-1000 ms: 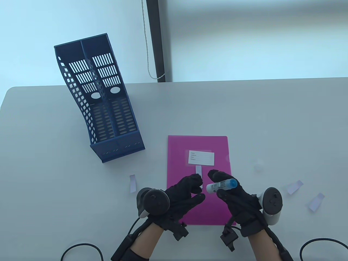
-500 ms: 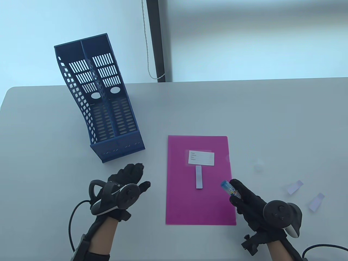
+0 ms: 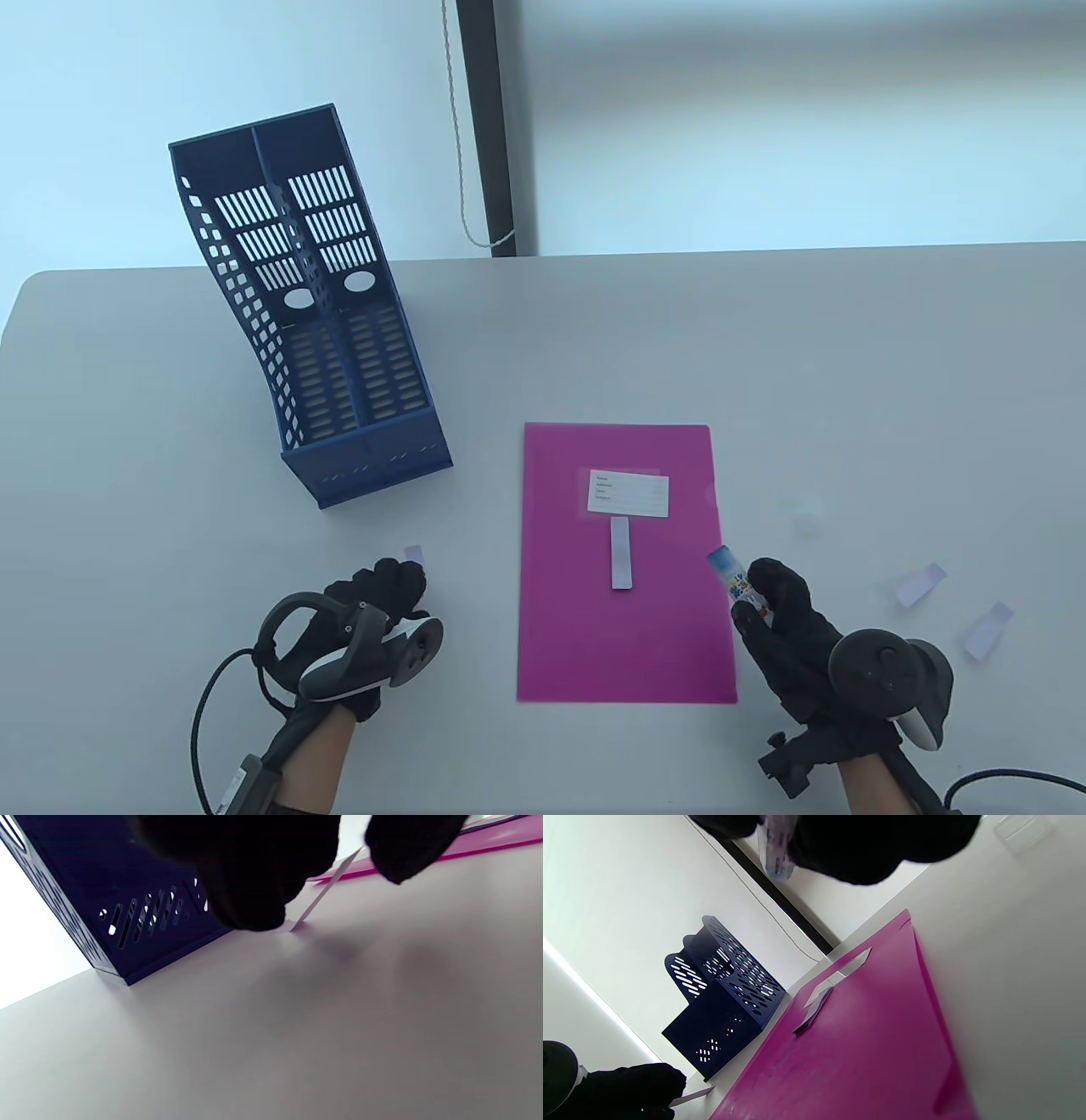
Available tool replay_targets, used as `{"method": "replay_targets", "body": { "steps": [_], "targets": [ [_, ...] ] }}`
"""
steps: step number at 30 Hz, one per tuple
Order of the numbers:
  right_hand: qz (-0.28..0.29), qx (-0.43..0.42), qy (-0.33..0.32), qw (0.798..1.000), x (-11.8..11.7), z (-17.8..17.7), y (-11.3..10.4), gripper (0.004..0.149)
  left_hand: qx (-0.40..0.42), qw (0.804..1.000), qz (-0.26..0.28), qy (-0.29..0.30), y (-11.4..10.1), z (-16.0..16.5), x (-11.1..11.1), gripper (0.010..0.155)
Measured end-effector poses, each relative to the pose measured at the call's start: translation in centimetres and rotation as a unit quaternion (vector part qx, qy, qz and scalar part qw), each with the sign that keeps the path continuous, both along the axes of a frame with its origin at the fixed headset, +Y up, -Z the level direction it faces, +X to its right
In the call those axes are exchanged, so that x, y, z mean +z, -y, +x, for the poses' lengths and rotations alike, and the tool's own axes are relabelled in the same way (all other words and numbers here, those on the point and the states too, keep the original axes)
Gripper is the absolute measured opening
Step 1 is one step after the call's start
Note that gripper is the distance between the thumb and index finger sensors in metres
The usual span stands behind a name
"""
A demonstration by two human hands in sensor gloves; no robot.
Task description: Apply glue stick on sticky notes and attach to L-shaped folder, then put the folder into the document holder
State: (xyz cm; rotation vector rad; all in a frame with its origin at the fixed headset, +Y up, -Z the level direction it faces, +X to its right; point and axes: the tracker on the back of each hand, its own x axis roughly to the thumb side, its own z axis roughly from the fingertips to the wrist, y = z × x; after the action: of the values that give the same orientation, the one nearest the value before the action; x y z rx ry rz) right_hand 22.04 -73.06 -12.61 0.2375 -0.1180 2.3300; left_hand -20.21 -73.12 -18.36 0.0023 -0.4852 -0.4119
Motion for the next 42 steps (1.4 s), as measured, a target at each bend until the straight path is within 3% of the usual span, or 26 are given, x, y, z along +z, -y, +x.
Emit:
{"method": "replay_targets", "body": {
  "steps": [8, 13, 16, 19, 24, 33, 37, 42],
  "targets": [
    [-0.001, -0.017, -0.001, 1.0, -0.1, 0.3, 0.0, 0.057, -0.055, 0.997, 0.038, 0.033, -0.1, 0.6, 0.1, 0.04],
    [0.003, -0.003, -0.005, 1.0, -0.1, 0.3, 0.0, 0.055, 0.057, 0.996, 0.045, 0.056, -1.9, 1.7, 0.9, 0.038],
    [0.007, 0.011, -0.004, 1.0, -0.1, 0.3, 0.0, 0.054, 0.195, 0.977, -0.007, 0.088, -3.0, 4.0, 1.9, 0.037],
    [0.006, 0.015, -0.006, 1.0, -0.1, 0.3, 0.0, 0.053, 0.304, 0.939, -0.096, 0.126, -3.3, 6.9, 2.5, 0.036],
    [0.003, 0.018, -0.003, 1.0, -0.2, 0.4, 0.1, 0.053, 0.345, 0.884, -0.288, 0.126, -1.9, 10.9, 1.8, 0.037],
    [-0.007, 0.026, -0.019, 0.999, -0.2, 0.3, 0.2, 0.051, 0.205, 0.946, -0.251, 0.02, 0.5, 12.8, -2.8, 0.038],
    [-0.016, 0.038, -0.031, 0.999, -0.2, 0.1, 0.3, 0.048, 0.157, 0.958, -0.242, 0.003, 1.2, 13.5, -3.6, 0.038],
    [0.001, 0.091, -0.036, 0.995, 0.0, -0.6, 0.0, 0.053, 0.148, 0.954, -0.259, -0.02, 1.7, 13.8, -4.1, 0.037]
  ]
}}
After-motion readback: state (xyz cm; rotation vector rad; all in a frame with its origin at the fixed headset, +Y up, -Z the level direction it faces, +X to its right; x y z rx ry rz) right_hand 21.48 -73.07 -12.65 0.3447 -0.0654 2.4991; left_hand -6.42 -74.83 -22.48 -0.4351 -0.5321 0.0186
